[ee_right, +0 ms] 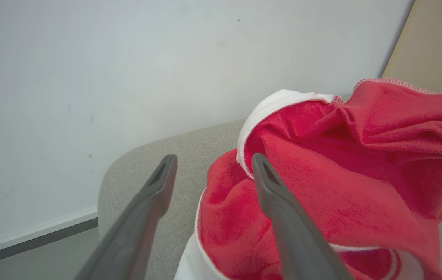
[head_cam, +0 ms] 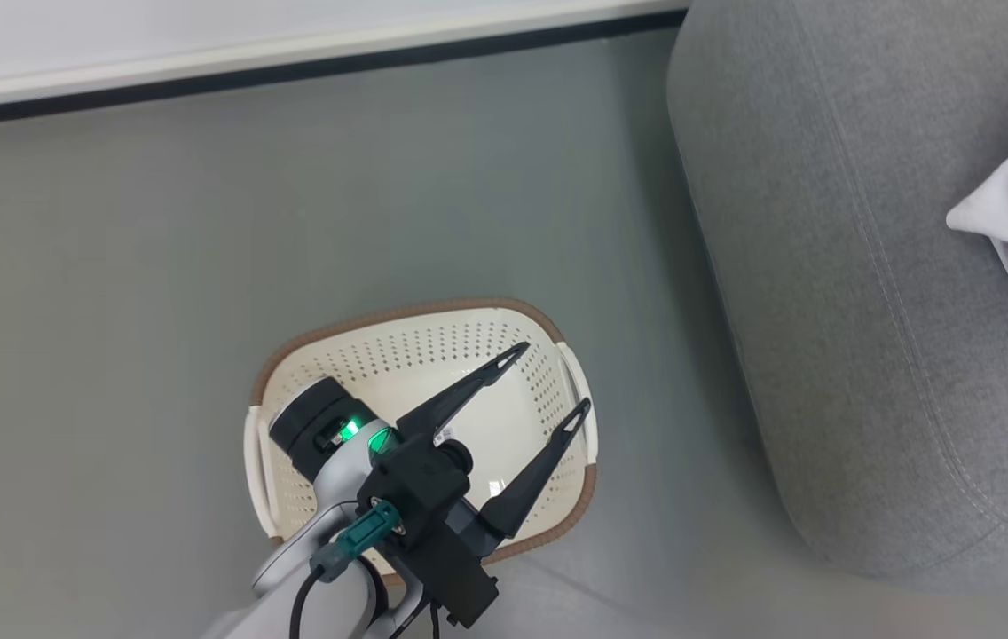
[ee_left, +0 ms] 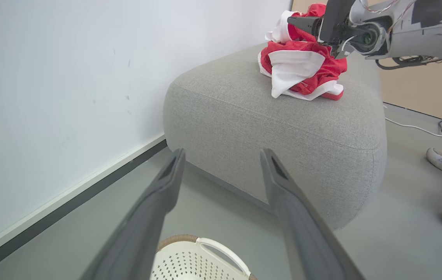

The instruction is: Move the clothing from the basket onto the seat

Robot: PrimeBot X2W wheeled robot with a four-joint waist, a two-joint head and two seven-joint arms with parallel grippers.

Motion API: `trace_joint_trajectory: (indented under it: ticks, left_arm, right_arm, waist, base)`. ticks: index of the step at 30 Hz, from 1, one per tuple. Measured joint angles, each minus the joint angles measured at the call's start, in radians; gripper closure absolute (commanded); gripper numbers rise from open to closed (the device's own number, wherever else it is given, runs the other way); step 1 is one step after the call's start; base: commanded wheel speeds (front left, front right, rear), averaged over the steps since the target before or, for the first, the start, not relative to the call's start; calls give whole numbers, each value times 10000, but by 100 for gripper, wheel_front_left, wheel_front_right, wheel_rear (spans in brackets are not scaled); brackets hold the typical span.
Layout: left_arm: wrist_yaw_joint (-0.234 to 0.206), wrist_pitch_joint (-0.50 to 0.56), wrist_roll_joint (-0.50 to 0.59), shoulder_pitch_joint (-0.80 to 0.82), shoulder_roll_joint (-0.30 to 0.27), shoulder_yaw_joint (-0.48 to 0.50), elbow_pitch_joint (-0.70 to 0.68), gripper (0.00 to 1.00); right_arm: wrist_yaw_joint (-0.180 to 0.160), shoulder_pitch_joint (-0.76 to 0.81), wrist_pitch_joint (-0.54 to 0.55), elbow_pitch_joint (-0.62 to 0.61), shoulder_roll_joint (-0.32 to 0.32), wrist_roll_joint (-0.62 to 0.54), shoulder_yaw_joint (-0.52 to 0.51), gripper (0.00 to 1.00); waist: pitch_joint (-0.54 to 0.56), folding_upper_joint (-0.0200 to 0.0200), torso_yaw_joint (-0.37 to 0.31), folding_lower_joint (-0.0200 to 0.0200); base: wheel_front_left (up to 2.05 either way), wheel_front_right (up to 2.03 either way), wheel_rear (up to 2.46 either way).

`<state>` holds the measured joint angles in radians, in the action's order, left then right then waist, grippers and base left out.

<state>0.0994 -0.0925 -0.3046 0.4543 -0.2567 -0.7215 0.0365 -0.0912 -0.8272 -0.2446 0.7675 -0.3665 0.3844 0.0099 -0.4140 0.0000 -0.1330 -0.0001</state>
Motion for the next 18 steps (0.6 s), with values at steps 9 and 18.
trace_joint_trajectory:
  ticks: [9, 18]
  left_arm:
    - [-504, -322, -226, -543, 148, 445, 520, 0]
    - [-1083, -523, -734, -1125, 169, 1066, 997, 0]
  right_arm:
    - [221, 1118, -46, -1087, 606, -270, 671, 0]
    - [270, 2552, -48, -2316, 1168, -612, 1204, 0]
  waist:
    - [841, 0, 597, 0]
    - [1705, -1, 1262, -1]
  base:
    - [0, 0, 0]
    - [0, 0, 0]
